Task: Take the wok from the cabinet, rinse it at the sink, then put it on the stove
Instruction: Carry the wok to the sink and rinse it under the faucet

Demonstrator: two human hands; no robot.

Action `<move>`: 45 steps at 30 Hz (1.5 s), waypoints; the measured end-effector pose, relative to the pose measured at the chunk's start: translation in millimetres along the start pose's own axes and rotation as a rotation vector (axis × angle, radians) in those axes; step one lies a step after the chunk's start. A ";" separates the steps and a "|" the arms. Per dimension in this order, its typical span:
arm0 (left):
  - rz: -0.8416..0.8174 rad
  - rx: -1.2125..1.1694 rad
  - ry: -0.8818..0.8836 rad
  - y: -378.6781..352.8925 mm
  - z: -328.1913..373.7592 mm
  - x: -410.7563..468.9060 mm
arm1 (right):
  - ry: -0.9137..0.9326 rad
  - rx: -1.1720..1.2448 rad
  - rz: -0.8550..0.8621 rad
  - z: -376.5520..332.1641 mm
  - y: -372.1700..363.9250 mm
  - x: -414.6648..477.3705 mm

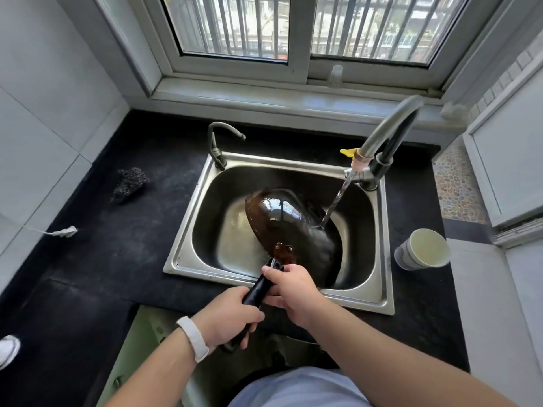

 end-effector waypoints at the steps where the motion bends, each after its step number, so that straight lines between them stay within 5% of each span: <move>1: 0.003 -0.015 -0.003 2.1 -6.5 -1.1 | -0.003 -0.016 0.000 2.8 -3.7 -0.1; 13: -0.018 -0.173 -0.018 3.4 -61.6 -6.8 | -0.006 -0.148 0.007 36.0 -23.8 -7.9; 29: 0.084 0.023 -0.092 -4.3 -61.9 0.4 | 0.077 -0.282 0.038 26.3 -17.5 -12.2; 45: 0.140 -0.121 -0.104 -15.0 -66.7 -13.5 | 0.108 -0.489 -0.041 19.6 -29.4 -13.6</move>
Point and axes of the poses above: each hand's wrist, its own x-axis towards the middle knuckle, its own y-axis out of the back of the hand, z = x × y, the point moved 2 cm from there along x, towards the middle knuckle, and after that the axes turned 7 degrees about y, right-handed, at the moved point
